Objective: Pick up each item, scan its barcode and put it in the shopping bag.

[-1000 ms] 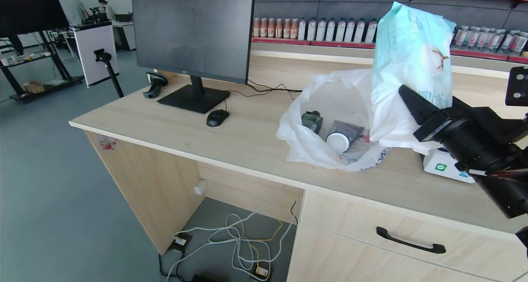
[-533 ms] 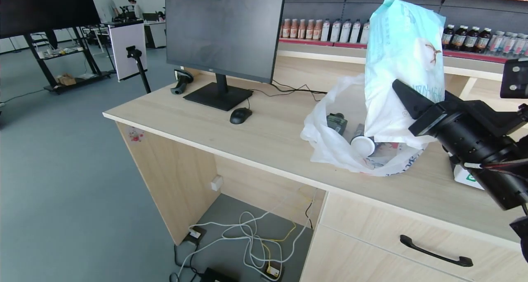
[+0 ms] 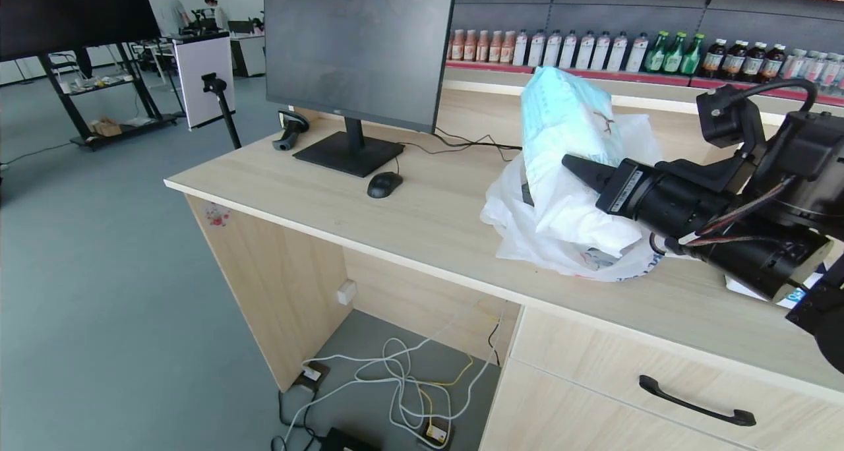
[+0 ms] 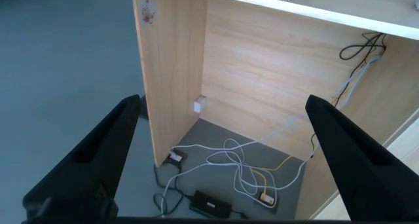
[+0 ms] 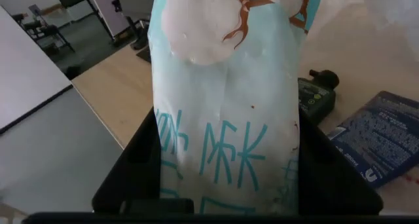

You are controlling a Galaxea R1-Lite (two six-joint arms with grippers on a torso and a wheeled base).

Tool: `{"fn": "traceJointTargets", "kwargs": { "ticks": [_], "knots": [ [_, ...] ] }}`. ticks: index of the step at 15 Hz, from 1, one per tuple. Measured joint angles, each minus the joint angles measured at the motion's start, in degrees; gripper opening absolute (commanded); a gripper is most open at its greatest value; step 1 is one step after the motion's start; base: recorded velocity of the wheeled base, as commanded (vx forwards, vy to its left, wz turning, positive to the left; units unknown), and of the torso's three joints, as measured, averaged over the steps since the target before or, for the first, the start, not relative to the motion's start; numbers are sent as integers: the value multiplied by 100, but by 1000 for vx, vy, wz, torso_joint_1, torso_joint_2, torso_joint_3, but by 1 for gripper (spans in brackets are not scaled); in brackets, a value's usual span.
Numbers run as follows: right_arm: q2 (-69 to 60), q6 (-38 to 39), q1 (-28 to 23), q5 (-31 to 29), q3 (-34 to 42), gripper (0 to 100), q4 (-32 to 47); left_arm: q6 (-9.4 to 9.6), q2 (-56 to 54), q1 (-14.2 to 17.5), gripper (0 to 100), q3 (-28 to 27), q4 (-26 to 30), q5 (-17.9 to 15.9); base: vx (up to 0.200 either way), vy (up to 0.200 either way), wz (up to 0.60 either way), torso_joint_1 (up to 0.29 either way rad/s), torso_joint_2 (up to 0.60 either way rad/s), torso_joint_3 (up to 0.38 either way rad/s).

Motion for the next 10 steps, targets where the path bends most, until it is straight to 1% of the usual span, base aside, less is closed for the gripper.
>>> {"fn": "traceJointTargets", "kwargs": {
  "ticks": [3, 5, 10],
  "knots": [
    [-66, 216, -40, -69, 96, 0, 362, 0, 0, 2, 100, 0, -1, 0, 0, 0, 0, 0, 0, 0],
    [-57, 271, -215, -67, 176, 0, 553, 9, 0, 0, 100, 0, 0, 0, 0, 0, 0, 0, 0, 0],
    [218, 268, -652, -151, 90, 0, 569, 4, 0, 0, 100, 0, -1, 0, 0, 0, 0, 0, 0, 0]
  ]
}}
